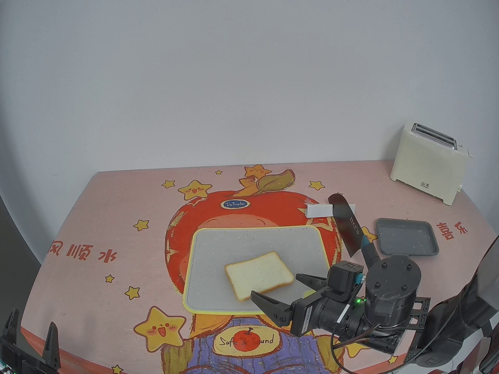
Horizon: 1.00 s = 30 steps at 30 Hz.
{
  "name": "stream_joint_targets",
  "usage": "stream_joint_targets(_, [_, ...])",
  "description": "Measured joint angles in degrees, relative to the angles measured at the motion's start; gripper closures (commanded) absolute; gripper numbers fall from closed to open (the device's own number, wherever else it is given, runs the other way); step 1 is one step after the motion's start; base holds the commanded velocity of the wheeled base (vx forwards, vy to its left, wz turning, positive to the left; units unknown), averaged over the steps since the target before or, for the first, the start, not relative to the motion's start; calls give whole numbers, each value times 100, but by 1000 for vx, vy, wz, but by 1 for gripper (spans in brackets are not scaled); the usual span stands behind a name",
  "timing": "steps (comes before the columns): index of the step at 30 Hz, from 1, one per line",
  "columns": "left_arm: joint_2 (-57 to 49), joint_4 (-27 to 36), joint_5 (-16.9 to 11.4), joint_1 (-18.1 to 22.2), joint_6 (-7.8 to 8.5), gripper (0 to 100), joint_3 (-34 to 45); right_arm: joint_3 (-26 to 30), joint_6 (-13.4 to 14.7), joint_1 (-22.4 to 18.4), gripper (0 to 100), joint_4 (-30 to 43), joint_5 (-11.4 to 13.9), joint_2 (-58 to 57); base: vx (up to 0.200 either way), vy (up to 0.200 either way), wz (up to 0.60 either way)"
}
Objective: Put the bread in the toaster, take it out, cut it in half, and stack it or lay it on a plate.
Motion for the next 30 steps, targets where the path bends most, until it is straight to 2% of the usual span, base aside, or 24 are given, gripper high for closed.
stream_joint_targets(14, [0, 0, -2, 0, 1, 0, 0, -24, 174, 77, 0, -33, 2, 199, 0, 0, 0])
stream_joint_targets(23, [0, 0, -2, 0, 0, 0, 0, -208, 418, 73, 0, -79, -2, 356, 0, 0, 0])
stream_joint_targets(30, [0, 0, -2, 0, 0, 0, 0, -358, 430, -39, 0, -79, -13, 422, 0, 0, 0])
